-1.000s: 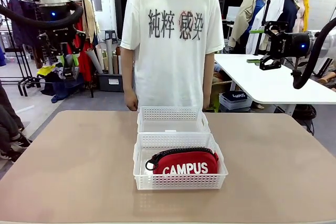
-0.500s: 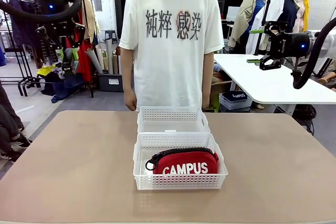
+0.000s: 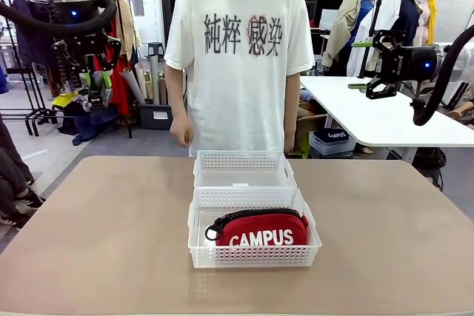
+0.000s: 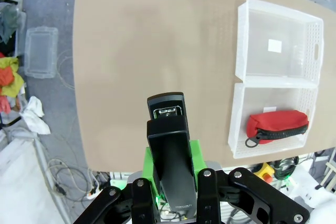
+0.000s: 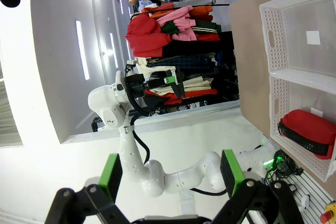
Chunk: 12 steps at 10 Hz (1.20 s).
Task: Distribute items into two baskets.
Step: Place the picked Stapler into the Organizing basket as instructed by the person.
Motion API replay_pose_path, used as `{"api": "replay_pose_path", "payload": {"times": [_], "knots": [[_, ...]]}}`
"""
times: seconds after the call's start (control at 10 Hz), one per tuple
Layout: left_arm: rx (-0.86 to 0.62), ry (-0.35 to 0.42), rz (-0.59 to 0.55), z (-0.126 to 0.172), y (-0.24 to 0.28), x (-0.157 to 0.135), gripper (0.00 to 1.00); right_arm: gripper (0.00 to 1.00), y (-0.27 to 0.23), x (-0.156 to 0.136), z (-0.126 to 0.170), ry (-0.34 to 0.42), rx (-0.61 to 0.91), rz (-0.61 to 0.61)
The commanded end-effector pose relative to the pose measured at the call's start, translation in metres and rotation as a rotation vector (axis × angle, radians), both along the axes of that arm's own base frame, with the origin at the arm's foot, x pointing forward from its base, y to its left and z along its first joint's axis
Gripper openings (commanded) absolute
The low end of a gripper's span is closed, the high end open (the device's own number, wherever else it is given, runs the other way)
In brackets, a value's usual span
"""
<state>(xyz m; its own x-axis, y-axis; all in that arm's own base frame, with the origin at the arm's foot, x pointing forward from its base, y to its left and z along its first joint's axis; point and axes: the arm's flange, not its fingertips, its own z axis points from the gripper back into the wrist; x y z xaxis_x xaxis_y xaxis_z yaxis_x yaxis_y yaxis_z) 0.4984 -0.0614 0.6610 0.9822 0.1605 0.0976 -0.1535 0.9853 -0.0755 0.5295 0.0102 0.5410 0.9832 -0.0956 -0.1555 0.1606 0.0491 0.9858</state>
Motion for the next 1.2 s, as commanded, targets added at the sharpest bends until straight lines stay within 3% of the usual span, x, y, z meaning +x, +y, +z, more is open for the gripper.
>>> {"api": "replay_pose_path", "payload": {"times": [0.0,1.1], "knots": [[0.0,-0.002,0.005,0.0025,0.0003,-0.0027,0.0,1.0,0.0003,-0.0006,0.0019,0.007,-0.005,-0.002],[0.0,-0.002,0.005,0.0025,0.0003,-0.0027,0.0,1.0,0.0003,-0.0006,0.0019,0.007,-0.005,-0.002]]}}
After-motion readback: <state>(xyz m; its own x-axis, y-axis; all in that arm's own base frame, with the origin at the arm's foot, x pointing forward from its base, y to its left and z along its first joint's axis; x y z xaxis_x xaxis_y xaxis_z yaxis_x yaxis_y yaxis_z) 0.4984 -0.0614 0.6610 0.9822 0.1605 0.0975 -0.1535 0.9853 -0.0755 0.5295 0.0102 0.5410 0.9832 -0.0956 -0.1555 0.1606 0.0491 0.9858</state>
